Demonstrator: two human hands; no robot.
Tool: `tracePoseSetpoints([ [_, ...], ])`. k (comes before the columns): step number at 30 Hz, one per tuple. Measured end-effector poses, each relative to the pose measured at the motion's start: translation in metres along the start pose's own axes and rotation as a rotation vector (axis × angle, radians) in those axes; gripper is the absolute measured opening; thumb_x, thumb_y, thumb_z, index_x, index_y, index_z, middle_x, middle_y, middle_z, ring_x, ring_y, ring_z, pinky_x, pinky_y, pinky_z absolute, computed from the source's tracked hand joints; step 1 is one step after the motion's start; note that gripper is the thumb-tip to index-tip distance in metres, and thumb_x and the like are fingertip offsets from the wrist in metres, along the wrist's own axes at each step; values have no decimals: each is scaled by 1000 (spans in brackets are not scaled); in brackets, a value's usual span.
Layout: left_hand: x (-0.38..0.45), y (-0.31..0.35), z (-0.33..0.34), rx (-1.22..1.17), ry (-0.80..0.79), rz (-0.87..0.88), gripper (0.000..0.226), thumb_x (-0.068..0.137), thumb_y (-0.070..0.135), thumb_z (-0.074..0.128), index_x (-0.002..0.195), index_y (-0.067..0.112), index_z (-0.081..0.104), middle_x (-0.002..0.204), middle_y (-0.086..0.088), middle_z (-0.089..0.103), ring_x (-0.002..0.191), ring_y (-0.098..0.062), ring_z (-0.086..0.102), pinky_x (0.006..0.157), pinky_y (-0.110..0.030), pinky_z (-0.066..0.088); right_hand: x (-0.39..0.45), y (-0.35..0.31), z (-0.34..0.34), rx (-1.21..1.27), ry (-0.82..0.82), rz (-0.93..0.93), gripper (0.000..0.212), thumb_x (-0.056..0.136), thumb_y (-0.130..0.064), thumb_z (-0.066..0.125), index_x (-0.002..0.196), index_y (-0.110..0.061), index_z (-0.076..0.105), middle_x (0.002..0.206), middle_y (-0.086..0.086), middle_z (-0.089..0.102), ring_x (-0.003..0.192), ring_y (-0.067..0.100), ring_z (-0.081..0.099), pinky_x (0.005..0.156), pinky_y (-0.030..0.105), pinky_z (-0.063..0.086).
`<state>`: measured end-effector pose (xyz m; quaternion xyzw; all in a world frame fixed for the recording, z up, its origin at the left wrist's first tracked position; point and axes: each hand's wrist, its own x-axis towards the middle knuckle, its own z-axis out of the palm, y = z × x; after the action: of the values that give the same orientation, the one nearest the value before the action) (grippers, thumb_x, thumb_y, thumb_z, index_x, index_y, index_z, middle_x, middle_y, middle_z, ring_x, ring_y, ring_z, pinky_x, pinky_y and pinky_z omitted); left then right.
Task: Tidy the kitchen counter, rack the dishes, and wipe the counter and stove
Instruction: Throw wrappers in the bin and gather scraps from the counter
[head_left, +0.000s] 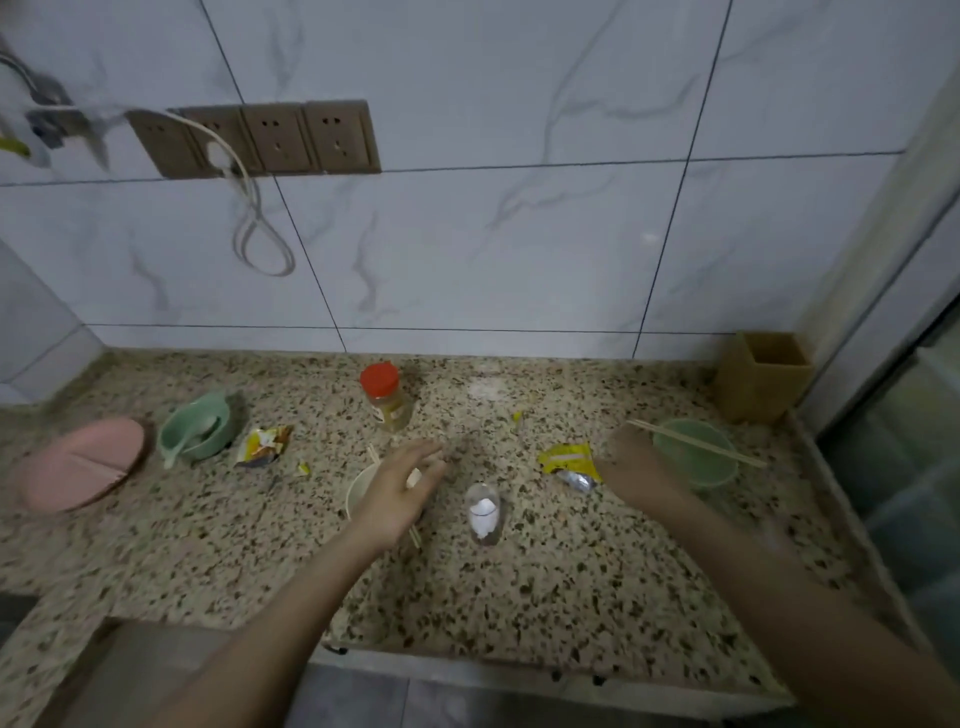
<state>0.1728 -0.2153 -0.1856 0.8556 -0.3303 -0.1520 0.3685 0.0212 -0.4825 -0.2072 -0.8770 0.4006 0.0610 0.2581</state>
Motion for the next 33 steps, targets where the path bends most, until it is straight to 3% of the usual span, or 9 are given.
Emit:
tracePoseSetpoints([
  [3, 26, -15, 11, -14, -12, -34, 37, 94, 44, 48, 127, 30, 56, 140, 10, 46, 127, 0, 33, 105, -21, 20, 23, -6, 25, 16, 2, 77, 75, 87, -53, 52, 144, -8, 32, 143, 15, 41, 122, 31, 49, 89, 36, 47],
  [6, 50, -28, 19, -39, -38, -31, 36, 91, 50, 45, 121, 36, 58, 136, 10, 49, 129, -6, 39, 109, -27, 26, 39, -10, 52, 74, 8, 67, 58, 83, -52, 56, 130, -20, 45, 132, 9, 50, 111, 25, 54, 89, 38, 50],
  [9, 70, -38, 22, -94, -36, -1, 28, 91, 46, 47, 115, 38, 59, 130, 14, 50, 121, 1, 39, 105, -24, 27, 60, -14, 69, -2, -18, 44, 79, 82, -55, 57, 146, -20, 27, 151, 8, 28, 133, 29, 37, 104, 44, 40],
  [14, 91, -57, 21, -220, -5, 15, 20, 88, 48, 46, 104, 50, 58, 116, 39, 45, 112, 25, 37, 94, -3, 24, 98, -28, 88, -86, -94, 108, 96, 73, -69, 58, 148, -28, 14, 158, 6, 6, 141, 35, 19, 108, 48, 32],
  [17, 96, -73, 15, -272, 4, -15, 29, 87, 49, 44, 111, 42, 60, 121, 32, 48, 116, 18, 39, 97, -8, 28, 112, -28, 101, -35, -153, 181, 88, 79, -61, 58, 148, -29, 14, 158, 4, 1, 143, 36, 9, 110, 50, 25],
  [20, 99, -89, 4, -290, 47, -25, 33, 90, 45, 45, 115, 32, 62, 123, 20, 54, 119, 2, 46, 100, -19, 33, 116, -30, 114, -137, -73, 147, 67, 87, -49, 55, 143, -21, 31, 153, 10, 18, 139, 37, 18, 109, 46, 28],
  [24, 106, -112, -18, -283, 57, -44, 21, 95, 34, 49, 112, 33, 61, 115, 33, 47, 109, 20, 43, 89, 0, 31, 120, -44, 114, -96, 73, 71, 44, 89, -30, 57, 129, -13, 49, 137, 18, 40, 118, 36, 44, 96, 40, 42],
  [27, 109, -129, -34, -287, 87, -73, 22, 96, 32, 49, 112, 29, 63, 114, 32, 47, 108, 13, 44, 88, 3, 29, 125, -73, 100, 112, 171, 69, 36, 86, -19, 63, 119, -8, 55, 125, 19, 46, 93, 28, 50, 78, 32, 43],
  [33, 114, -183, -81, -178, 263, -210, 20, 94, 18, 55, 111, 19, 65, 127, -2, 56, 121, -20, 50, 103, -35, 40, 134, -167, 66, 389, 337, -68, 9, 91, -10, 53, 100, -11, 54, 84, 5, 53, 74, 28, 51, 58, 30, 38],
])
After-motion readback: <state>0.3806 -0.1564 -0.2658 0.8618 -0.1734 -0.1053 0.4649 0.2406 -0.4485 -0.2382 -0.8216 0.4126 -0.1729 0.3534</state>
